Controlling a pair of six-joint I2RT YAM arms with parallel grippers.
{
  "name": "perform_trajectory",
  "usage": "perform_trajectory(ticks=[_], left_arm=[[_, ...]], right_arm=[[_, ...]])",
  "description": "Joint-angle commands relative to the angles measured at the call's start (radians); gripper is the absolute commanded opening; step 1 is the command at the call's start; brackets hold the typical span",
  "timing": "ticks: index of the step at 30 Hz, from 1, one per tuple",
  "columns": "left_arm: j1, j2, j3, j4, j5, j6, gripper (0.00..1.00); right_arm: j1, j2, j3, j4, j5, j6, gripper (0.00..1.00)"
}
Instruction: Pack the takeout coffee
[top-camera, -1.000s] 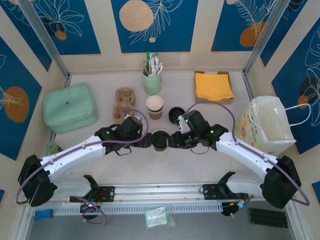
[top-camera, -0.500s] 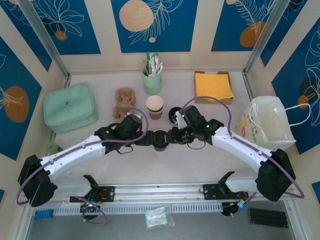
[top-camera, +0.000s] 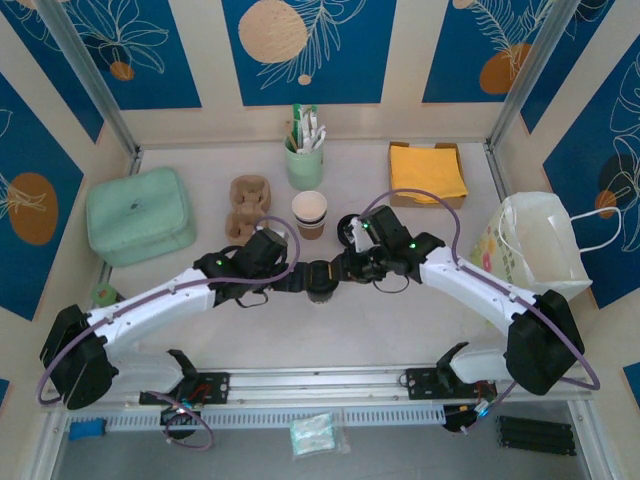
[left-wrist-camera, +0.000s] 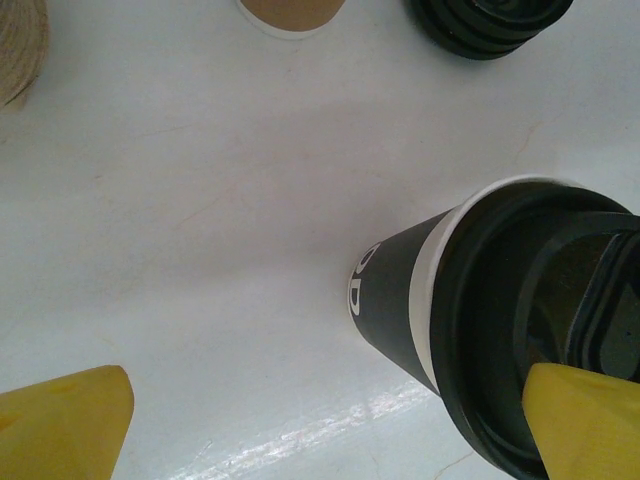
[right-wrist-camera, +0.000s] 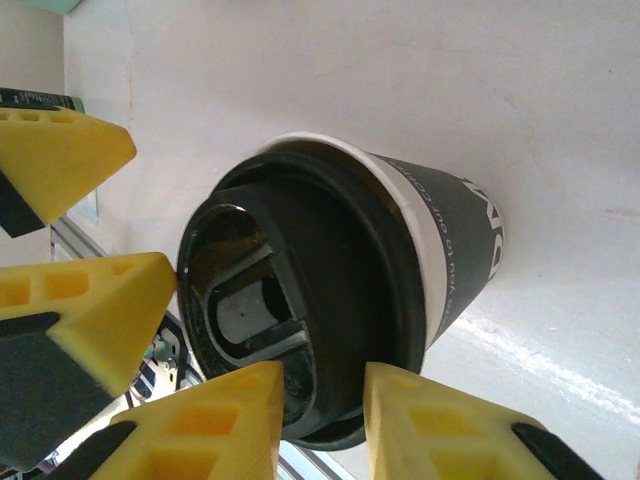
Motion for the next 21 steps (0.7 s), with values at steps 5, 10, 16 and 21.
perform_trajectory(ticks=[5,10,16,21], left_arm=[[0.008,0.016,0.047,-0.013,0.003,0.025,1.0],[0.008,0.026,0.069,-0.018,0.001,0.039,1.0],[0.009,0.042,0.078,-0.017,0.004,0.047,0.99],[0.008,0.041,0.057,-0.017,-0.008,0.047,1.0]], right_arm=[[-0.008,-0.026,0.035,-0.031,-0.019,-0.031,0.34],[-0.007,-0.021,0.021,-0.028,-0.013,-0.029,0.34],[-0.007,0.003,0.014,-0.014,-0.011,-0.03,0.31],[-0.006,0.021,0.015,-0.007,-0.01,-0.032,0.29]])
